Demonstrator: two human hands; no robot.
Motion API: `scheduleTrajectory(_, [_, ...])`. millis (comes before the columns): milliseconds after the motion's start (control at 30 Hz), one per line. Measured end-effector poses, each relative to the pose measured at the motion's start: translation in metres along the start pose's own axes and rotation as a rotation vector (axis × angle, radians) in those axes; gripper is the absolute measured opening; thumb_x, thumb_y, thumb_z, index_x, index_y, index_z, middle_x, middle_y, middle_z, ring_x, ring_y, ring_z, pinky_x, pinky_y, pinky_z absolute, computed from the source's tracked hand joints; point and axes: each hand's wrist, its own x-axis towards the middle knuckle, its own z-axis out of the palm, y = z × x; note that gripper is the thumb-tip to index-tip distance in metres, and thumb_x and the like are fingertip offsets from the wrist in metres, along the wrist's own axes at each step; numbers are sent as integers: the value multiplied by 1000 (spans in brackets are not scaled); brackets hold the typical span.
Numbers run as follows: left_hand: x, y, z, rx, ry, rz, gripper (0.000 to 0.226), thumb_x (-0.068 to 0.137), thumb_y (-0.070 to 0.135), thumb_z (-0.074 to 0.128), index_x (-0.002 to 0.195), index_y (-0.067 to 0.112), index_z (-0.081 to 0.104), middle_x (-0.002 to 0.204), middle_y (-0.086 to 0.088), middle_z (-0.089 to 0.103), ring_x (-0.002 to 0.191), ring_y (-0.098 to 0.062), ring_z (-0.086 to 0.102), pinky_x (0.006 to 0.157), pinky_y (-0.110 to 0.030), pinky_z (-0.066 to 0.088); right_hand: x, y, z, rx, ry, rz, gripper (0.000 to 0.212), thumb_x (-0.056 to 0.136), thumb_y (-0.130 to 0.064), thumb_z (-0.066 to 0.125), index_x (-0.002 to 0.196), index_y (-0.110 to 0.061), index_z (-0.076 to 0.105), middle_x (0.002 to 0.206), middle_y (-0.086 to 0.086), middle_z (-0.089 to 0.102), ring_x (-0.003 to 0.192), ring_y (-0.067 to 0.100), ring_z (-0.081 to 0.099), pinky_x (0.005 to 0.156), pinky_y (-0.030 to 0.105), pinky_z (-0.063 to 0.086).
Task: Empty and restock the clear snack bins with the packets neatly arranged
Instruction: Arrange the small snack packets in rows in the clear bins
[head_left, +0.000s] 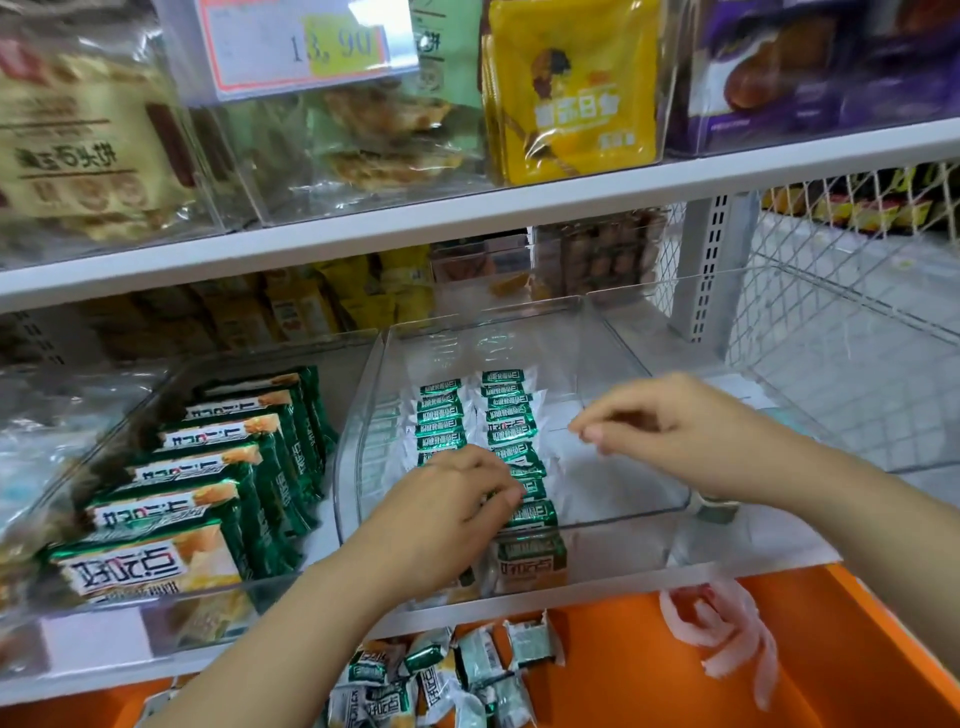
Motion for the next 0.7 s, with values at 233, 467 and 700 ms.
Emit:
scheduleTrajectory(233, [50,6,12,30,-69,-30,48,99,38,45,145,31,37,154,13,29,141,-8,26,115,-24,19,-5,105,-47,-56,506,350,9,89,-14,62,94,-19,69,105,8,70,93,22,62,84,29,44])
scheduleTrajectory(467, [81,-5,35,119,-164,-41,45,99,47,38,143,34,41,154,16,28,143,-6,20,117,-46,20,2,167,-53,-300,-83,629,53,92,-29,58,142,-22,42,148,11,32,128,26,43,100,28,36])
scheduleTrajectory(700, [78,5,21,68,-53,-9,38,97,43,45,135,35,50,144,16,43,134,-7,37,114,-36,28,5,172,-46,-443,-197,568,16,84,-26,68,100,-25,69,110,-2,58,106,18,55,80,21,42])
